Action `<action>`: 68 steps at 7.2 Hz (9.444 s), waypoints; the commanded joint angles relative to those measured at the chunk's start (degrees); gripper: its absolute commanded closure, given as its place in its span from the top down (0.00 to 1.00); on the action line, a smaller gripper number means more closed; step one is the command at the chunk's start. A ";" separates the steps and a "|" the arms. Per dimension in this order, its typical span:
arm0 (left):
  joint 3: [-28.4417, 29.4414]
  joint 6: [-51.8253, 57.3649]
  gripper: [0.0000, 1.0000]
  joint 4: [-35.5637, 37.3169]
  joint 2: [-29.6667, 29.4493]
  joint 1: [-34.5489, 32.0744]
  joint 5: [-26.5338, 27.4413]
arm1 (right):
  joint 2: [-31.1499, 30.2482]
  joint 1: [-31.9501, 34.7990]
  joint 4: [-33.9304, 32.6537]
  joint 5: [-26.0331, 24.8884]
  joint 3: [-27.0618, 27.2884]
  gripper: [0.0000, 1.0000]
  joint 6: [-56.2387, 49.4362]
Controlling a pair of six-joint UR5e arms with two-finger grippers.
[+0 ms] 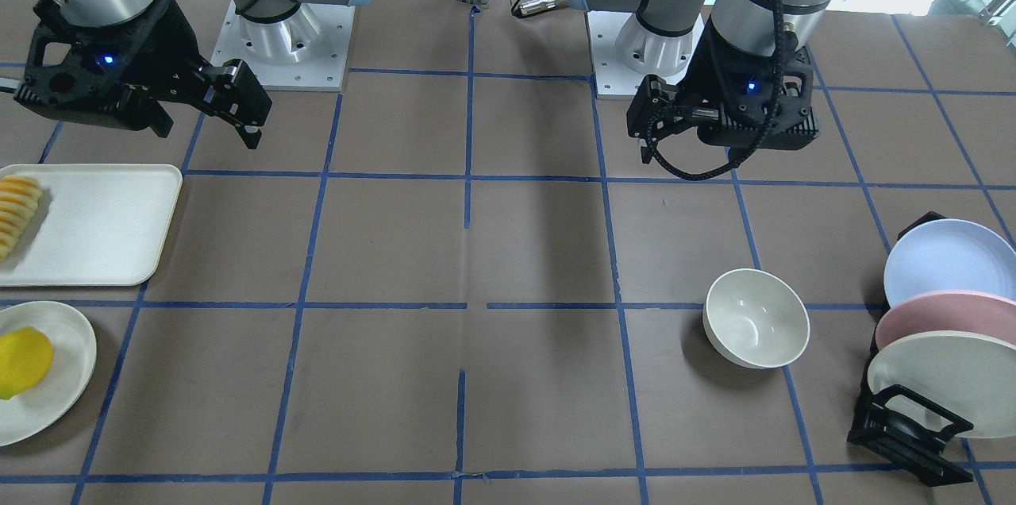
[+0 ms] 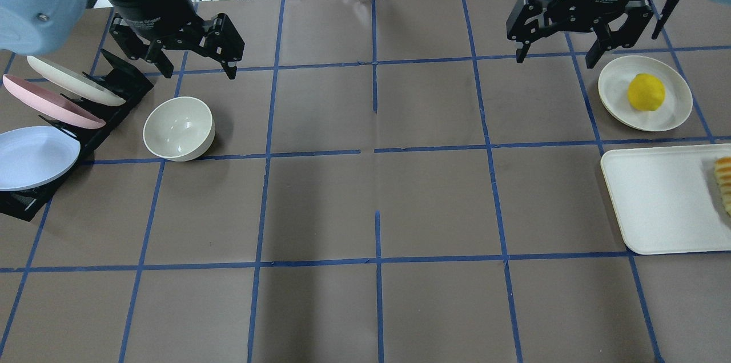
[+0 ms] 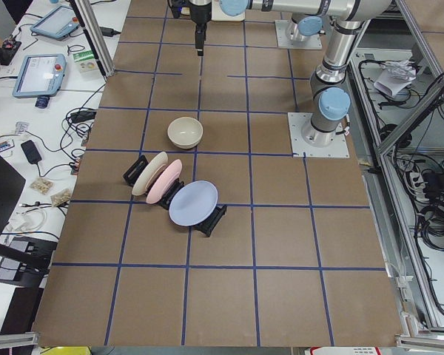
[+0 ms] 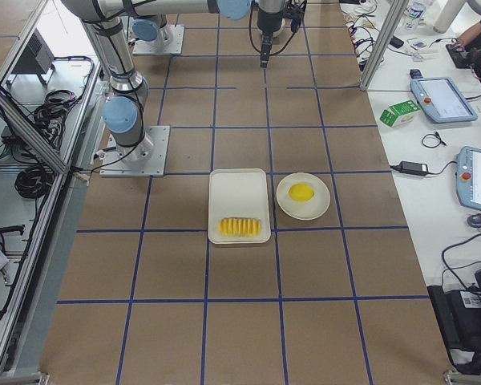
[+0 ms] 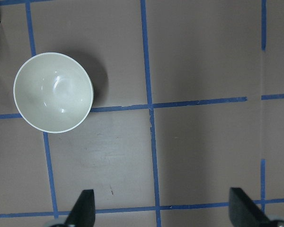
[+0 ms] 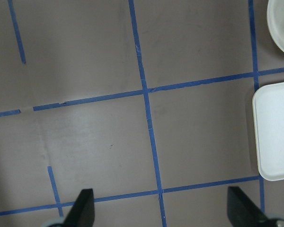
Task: Place bowl and put lemon in it
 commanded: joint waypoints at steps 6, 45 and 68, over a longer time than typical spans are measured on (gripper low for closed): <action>-3.36 11.72 1.00 7.97 -6.38 12.07 1.22 | 0.15 -0.26 -0.96 -1.09 0.37 1.00 -0.53; -6.10 -1.01 1.00 12.13 -6.09 -2.39 -0.10 | 13.42 9.03 -13.60 3.64 -1.13 0.00 12.39; -0.03 2.45 1.00 -2.16 3.18 1.84 -1.95 | 18.12 14.98 -18.50 4.19 0.19 1.00 15.23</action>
